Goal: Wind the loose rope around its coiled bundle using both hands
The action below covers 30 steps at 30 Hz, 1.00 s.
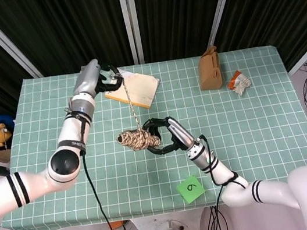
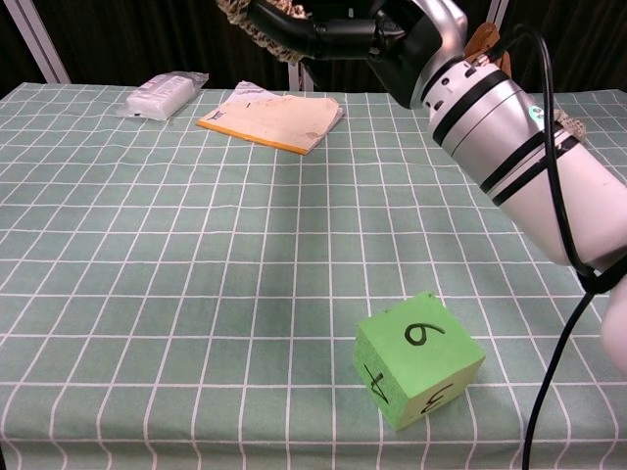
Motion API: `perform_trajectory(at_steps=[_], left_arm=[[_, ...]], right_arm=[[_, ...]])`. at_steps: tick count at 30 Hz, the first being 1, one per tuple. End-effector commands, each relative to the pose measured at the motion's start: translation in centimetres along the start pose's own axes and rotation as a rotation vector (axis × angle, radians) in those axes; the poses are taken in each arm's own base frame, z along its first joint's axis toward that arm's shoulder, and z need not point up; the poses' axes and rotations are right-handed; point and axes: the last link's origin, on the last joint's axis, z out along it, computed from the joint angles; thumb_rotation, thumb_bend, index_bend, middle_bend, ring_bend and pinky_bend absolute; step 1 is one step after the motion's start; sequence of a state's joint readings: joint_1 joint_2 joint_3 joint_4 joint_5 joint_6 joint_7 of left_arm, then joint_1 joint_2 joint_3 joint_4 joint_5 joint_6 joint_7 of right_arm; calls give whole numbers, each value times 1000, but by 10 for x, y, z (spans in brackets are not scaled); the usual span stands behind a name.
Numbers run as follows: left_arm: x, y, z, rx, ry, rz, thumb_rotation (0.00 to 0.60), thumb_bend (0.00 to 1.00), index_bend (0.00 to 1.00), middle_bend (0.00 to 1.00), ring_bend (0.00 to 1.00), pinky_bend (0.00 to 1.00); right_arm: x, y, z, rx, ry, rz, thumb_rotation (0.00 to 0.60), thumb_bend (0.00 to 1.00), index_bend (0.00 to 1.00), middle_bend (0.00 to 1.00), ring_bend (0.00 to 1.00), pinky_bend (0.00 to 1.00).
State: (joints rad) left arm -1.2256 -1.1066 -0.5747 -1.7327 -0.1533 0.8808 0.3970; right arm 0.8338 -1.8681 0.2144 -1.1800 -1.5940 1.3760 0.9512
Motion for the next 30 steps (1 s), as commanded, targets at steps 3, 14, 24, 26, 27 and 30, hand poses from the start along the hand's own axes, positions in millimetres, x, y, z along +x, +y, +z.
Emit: perform_trajectory(at_steps=[3, 14, 24, 26, 27, 30], left_arm=[[-3, -10, 4, 18, -21, 37, 600, 499, 836, 375, 250, 339], [-5, -43, 10, 84, -82, -7, 600, 499, 824, 377, 250, 339], [1, -72, 9, 95, -208, -85, 600, 497, 409, 373, 255, 327], [4, -77, 10, 98, -204, -101, 600, 497, 252, 369, 253, 325], [6, -79, 11, 99, -200, -107, 600, 497, 214, 368, 253, 325], [15, -89, 12, 113, -165, -126, 600, 495, 144, 367, 252, 323]], right_arm=[[8, -2, -1, 4, 48, 24, 600, 732, 833, 643, 621, 787], [28, -3, 6, 2, 161, 62, 600, 735, 833, 643, 621, 787], [39, -2, 9, -20, 198, 47, 600, 737, 833, 643, 621, 786], [40, -4, 9, -14, 203, 42, 600, 736, 833, 642, 621, 787], [41, -5, 10, -10, 206, 41, 600, 736, 833, 642, 621, 787], [44, -10, 11, 4, 213, 38, 600, 736, 833, 642, 621, 787]])
